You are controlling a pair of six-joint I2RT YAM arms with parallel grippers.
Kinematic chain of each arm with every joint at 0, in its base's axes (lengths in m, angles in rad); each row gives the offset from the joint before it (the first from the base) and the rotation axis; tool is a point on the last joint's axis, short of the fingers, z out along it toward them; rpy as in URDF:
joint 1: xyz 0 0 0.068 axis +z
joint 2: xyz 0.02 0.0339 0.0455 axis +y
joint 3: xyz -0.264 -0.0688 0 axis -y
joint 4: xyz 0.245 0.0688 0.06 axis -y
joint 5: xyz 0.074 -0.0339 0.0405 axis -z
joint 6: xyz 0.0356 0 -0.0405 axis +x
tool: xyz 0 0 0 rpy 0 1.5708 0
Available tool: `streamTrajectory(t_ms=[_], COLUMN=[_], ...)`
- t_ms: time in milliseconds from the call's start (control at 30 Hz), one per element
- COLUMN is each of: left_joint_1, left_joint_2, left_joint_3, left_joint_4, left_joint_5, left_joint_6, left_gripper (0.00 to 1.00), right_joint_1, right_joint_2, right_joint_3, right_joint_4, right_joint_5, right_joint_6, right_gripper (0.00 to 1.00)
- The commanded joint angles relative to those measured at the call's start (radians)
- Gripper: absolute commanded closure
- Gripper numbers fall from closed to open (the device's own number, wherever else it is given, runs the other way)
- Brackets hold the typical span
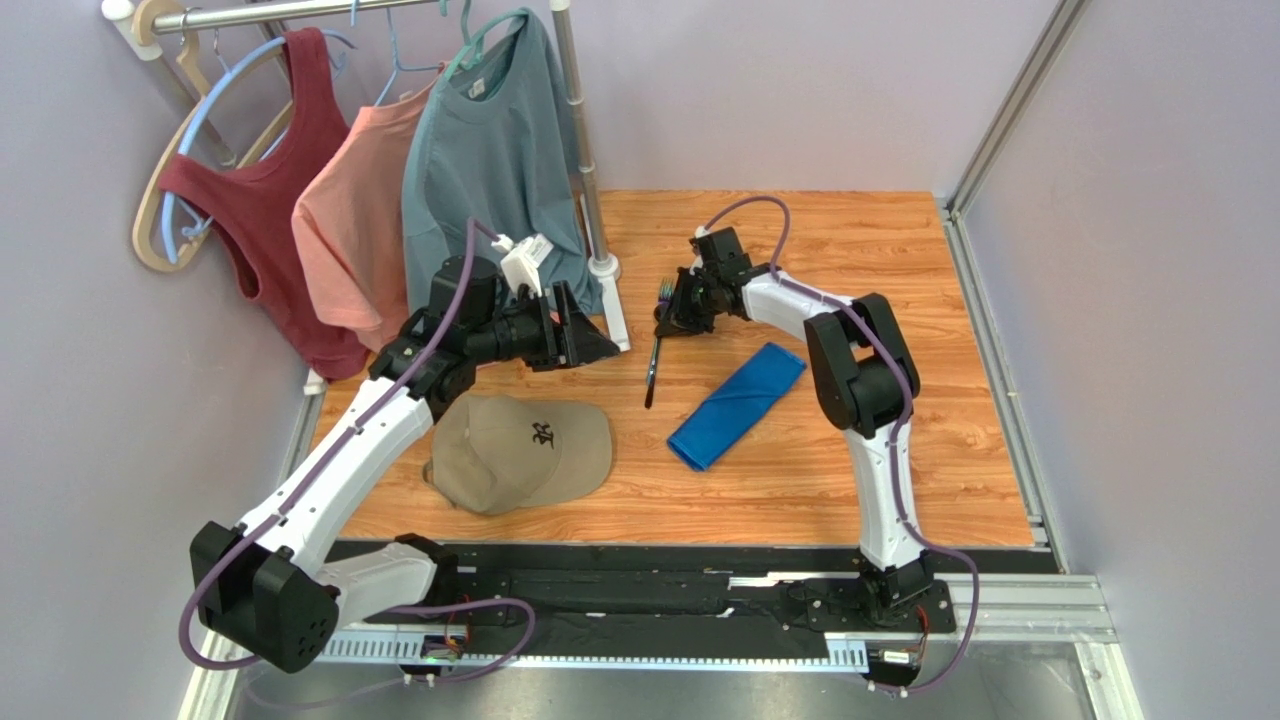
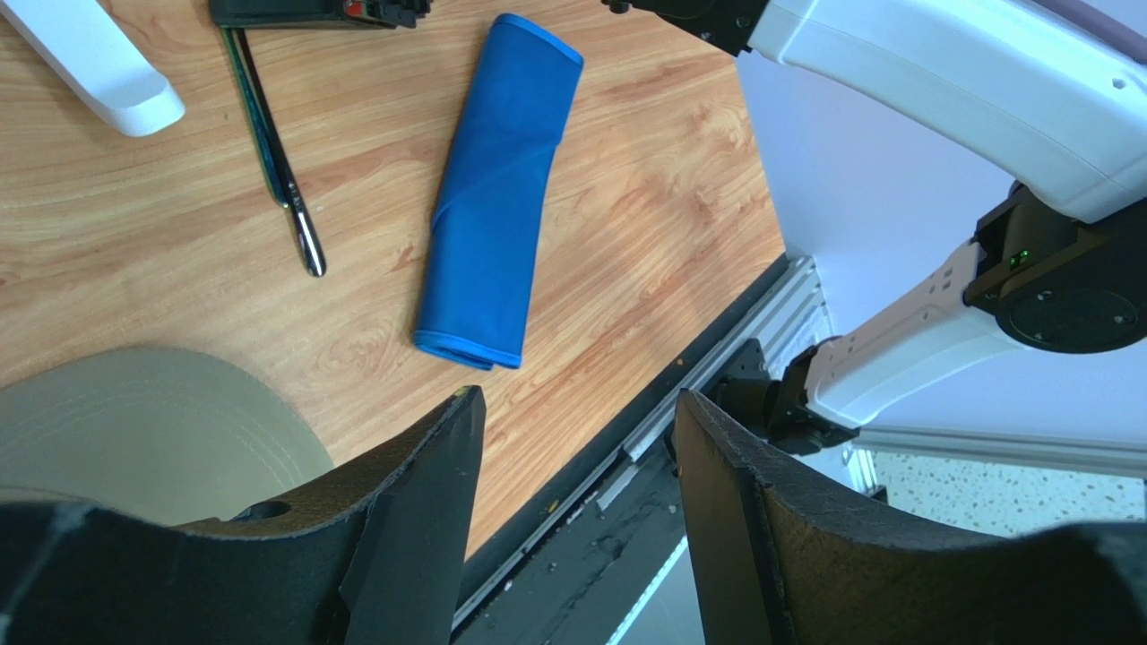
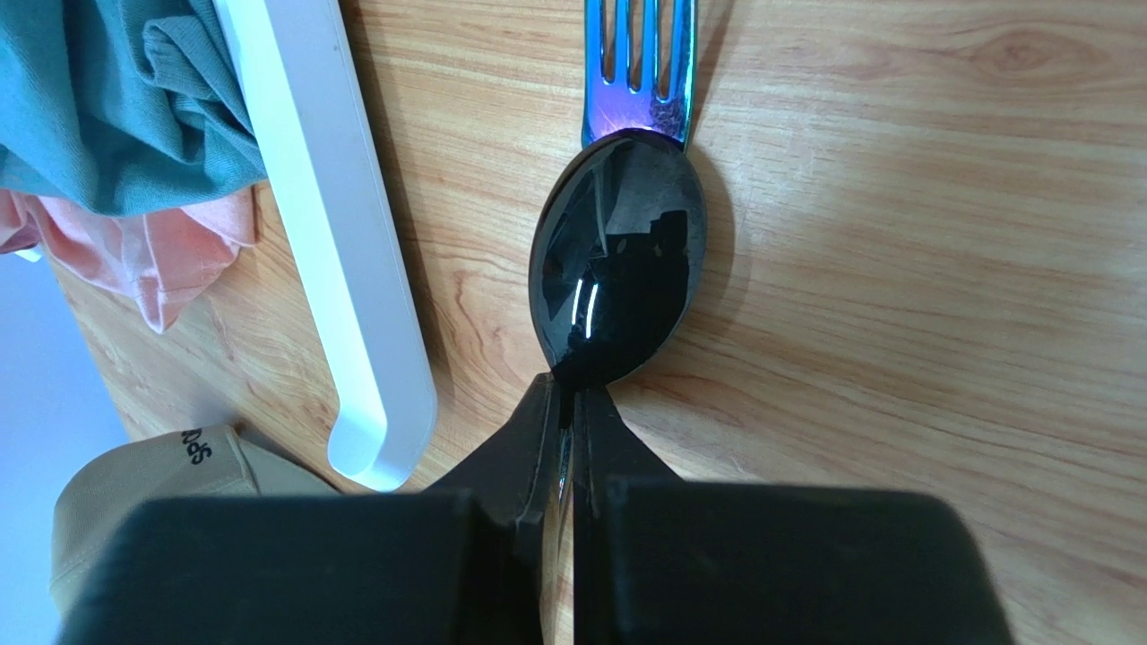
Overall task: Fold the napkin into a case and place the utensils inside
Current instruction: Pick up the spoon from the center of the board.
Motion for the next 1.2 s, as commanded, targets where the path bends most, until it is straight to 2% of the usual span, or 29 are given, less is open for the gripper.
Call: streamTrajectory(t_ms=[0,267,567,667,700,733,767,833,867,1000,1033,1167], left_joint_1=[0.004,0.004,0.013,0.021,0.027,0.039,0.067,0.099,0.120,0.136,0.136,0.136], left_joint_2=[0.024,0.055,0.136,0.158,0.174,0.185,0.193,0.196,0.188,0.136,0.130,0.064], left_joint_3=[0.019,0.042,0.046,0.039,0.041,0.042,0.039,0.009,-0.003,-0.045,-0.043,-0.030], left_joint_4=[0.014,0.010,0.056,0.089,0.085,0.080,0.083,0.120,0.138,0.214,0.209,0.168], left_joint_5=[0.037,0.067,0.161,0.187,0.189,0.207,0.227,0.273,0.282,0.324,0.345,0.356], left_joint_6=[0.019,0.027,-0.079,-0.145,-0.188,-0.216,-0.245,-0.350,-0.390,-0.591,-0.610,-0.679], left_gripper=[0.36,0.33,0.33,0.33,0.33,0.33,0.33,0.34,0.34,0.33,0.33,0.33], right_joint_1=[-0.010,-0.044,-0.050,-0.036,-0.024,-0.009,0.028,0.057,0.074,0.120,0.134,0.200], right_joint_2=[-0.031,-0.081,-0.174,-0.244,-0.285,-0.330,-0.438,-0.532,-0.608,-0.735,-0.759,-0.867], right_joint_3=[-0.037,0.011,-0.005,-0.066,-0.099,-0.198,-0.256,-0.409,-0.437,-0.512,-0.523,-0.573], right_joint_4=[-0.026,-0.054,-0.064,-0.023,0.003,0.079,0.130,0.280,0.310,0.370,0.388,0.480], right_joint_5=[0.010,-0.090,-0.111,-0.125,-0.108,-0.043,0.001,0.099,0.114,0.211,0.263,0.315], right_joint_6=[-0.029,-0.081,-0.215,-0.296,-0.326,-0.413,-0.451,-0.511,-0.552,-0.669,-0.695,-0.817], right_gripper=[1.00,1.00,1.00,1.00,1.00,1.00,1.00,1.00,1.00,1.00,1.00,0.98])
